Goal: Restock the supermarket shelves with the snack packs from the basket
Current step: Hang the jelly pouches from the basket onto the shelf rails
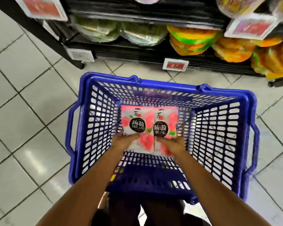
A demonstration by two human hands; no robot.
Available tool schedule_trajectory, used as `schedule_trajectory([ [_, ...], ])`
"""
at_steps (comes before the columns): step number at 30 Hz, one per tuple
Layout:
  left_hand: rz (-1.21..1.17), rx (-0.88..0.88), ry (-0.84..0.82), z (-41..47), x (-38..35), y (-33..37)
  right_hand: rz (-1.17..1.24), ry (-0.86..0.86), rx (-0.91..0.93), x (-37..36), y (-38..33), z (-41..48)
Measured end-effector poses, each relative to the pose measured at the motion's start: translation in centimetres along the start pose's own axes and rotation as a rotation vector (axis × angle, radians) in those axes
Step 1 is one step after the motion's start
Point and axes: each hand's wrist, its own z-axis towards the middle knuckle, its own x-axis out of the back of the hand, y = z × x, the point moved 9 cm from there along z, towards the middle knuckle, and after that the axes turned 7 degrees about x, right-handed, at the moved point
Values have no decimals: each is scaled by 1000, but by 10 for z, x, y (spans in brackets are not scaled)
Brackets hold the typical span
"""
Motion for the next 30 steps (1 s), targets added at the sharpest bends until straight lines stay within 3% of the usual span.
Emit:
schedule_trajectory([
  [2, 6, -38, -90, -54, 10, 18, 164, -15, 10, 17, -19, -54],
  [7, 26, -263, -188, -220, 42, 88, 301, 3, 188, 79, -104, -192],
  [19, -145, -941, -132, -697, 119, 310, 556, -195, 707, 216, -441, -559],
  [24, -252, -1147, -155, -825, 150, 365, 565, -319, 927, 236, -539, -677],
  [30, -418, -1305, -244, -906, 177, 403, 536, -407, 1163, 244, -614, -769],
])
